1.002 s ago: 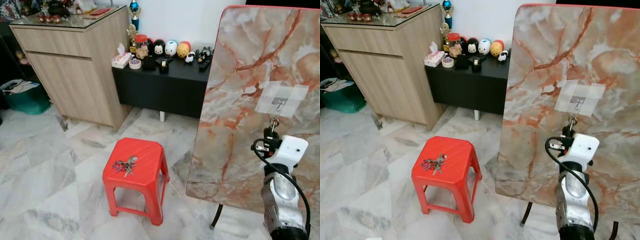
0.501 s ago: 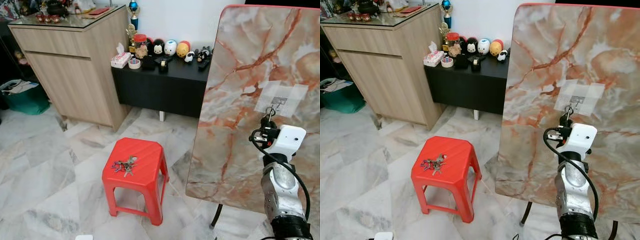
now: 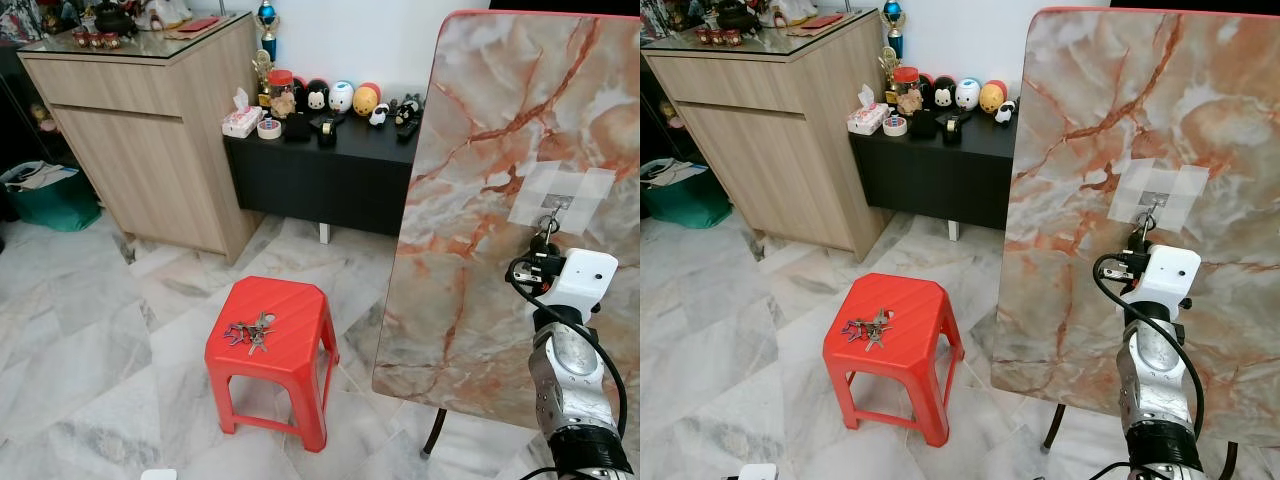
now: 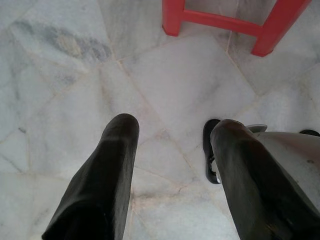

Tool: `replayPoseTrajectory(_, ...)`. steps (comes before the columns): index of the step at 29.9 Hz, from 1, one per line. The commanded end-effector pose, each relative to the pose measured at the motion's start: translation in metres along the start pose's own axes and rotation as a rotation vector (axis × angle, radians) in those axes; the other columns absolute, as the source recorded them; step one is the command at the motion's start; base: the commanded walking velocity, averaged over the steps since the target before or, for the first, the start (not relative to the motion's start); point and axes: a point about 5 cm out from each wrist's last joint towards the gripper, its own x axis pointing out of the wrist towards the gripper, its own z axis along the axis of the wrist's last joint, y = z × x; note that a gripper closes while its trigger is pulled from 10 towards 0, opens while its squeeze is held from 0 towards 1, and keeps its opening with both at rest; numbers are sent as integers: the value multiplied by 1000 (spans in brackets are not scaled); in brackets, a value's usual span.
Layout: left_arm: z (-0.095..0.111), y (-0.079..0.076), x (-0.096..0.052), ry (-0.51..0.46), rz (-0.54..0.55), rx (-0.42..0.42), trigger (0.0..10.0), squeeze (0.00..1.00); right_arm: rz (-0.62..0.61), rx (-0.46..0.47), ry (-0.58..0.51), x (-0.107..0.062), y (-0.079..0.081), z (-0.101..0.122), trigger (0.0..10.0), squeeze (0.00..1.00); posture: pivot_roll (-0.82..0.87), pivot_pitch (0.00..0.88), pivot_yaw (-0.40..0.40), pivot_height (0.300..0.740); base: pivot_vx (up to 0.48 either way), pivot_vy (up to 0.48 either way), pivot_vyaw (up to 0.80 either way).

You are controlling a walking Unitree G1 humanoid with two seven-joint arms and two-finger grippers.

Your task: Hang keys on a hook

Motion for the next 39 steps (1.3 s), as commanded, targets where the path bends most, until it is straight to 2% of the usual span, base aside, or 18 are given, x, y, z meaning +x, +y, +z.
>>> replayPoseTrajectory(1,-3,2,-1,17,4,-5,10000,0,-17,3,-31,5,-4,8,10000,0,41,0,21,740,0,0,0)
replayPoseTrajectory(26,-1,5,0,10,12,-2,10000,0,-42,8,-79,9,-8,15,10000,0,40,0,30,740,0,0,0)
replayPoseTrajectory(39,0,5,0,7,15,0,10000,0,-18,37,-95,5,0,14,10000,0,40,0,34,740,0,0,0)
